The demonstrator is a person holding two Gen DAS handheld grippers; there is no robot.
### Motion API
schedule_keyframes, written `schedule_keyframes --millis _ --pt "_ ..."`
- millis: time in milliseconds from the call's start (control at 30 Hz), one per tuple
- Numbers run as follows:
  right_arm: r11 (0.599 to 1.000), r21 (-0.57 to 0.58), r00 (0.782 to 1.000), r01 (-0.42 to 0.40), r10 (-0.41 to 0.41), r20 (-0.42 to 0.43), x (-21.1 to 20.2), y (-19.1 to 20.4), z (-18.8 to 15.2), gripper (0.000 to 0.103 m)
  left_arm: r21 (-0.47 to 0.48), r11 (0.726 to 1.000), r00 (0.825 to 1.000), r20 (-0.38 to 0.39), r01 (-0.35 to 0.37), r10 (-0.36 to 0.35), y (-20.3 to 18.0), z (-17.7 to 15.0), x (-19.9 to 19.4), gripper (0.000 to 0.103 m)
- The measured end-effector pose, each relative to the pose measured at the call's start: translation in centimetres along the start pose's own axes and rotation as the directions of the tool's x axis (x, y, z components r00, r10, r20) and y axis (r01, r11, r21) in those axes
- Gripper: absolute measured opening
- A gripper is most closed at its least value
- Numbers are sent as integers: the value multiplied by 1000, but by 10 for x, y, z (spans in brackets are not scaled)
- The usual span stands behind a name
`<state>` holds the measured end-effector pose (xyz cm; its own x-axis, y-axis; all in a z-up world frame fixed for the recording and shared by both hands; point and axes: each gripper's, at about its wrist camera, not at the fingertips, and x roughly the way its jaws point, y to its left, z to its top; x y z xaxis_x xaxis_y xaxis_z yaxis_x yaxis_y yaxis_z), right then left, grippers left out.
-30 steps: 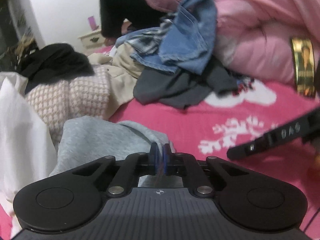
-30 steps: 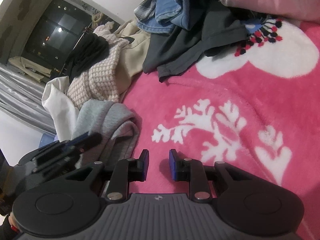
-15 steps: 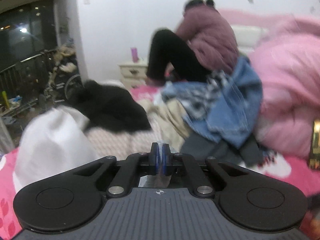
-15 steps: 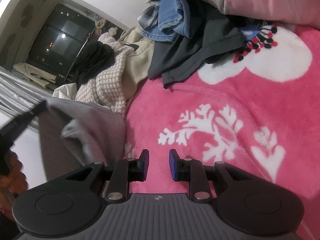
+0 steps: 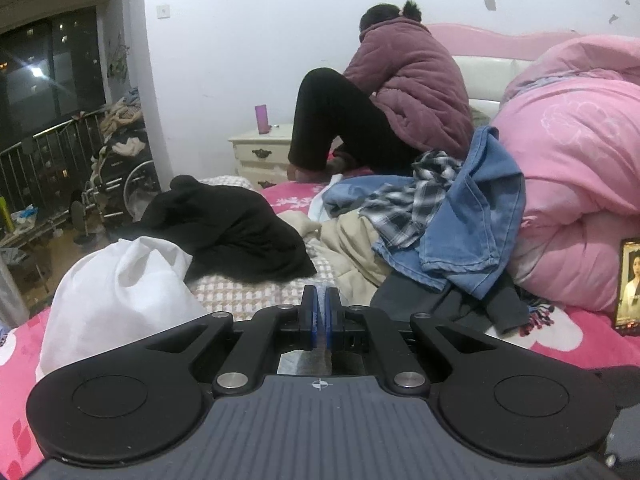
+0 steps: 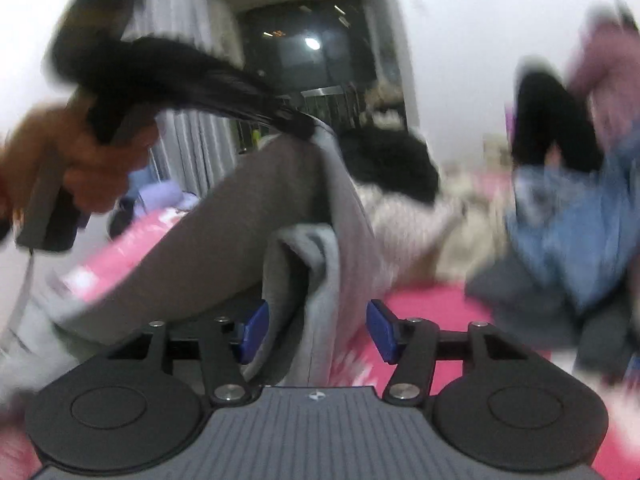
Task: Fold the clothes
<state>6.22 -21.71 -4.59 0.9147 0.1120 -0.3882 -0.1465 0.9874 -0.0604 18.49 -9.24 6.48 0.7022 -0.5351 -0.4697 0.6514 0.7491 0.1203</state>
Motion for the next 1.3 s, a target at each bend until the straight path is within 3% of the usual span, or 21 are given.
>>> schedule_keyframes --millis 100,167,233,300,467,600,767,933,1100,1133,1200,1233,1300 --pt "970 -241 998 37 -25 52 8 35 19 56 -9 1000 1000 1 3 -3 5 1 4 2" --pt "915 -389 994 107 -93 55 27 49 19 53 -21 1000 1000 1 4 -4 8 2 6 2" --pt "866 -478 989 146 -140 49 44 56 15 41 -27 1000 1000 3 0 1 10 1 8 2" --pt "841 -514 984 172 -172 49 53 60 15 8 -37 999 1000 3 -4 4 12 -1 11 2" --pt "899 -385 978 209 -191 85 19 50 25 6 -85 996 999 11 -38 39 29 0 17 2" --pt "944 -277 984 178 -165 70 -35 40 23 6 -121 991 998 21 -62 65 40 5 16 2" --pt "988 -82 992 128 -127 26 -113 7 25 6 -88 991 994 42 -101 105 41 19 10 2" --pt "989 72 990 130 -125 -63 -163 -19 14 6 -47 988 987 57 -145 147 41 41 12 2" --pt "968 195 977 155 -121 -174 -190 -41 -7 6 13 995 993 -61 -104 104 27 40 45 4" --pt "962 219 973 161 -118 -196 -196 -45 -11 6 12 997 991 -110 -78 79 23 36 52 6" --pt "948 267 964 175 -110 -240 -207 -54 -19 6 13 999 980 -195 -38 40 13 27 61 20" --pt "940 290 959 183 -106 -261 -212 -58 -23 6 16 1000 977 -211 -20 23 10 24 56 32" --pt "936 300 956 183 -98 -278 -210 -61 -25 6 22 1000 972 -234 20 -14 5 17 42 40"
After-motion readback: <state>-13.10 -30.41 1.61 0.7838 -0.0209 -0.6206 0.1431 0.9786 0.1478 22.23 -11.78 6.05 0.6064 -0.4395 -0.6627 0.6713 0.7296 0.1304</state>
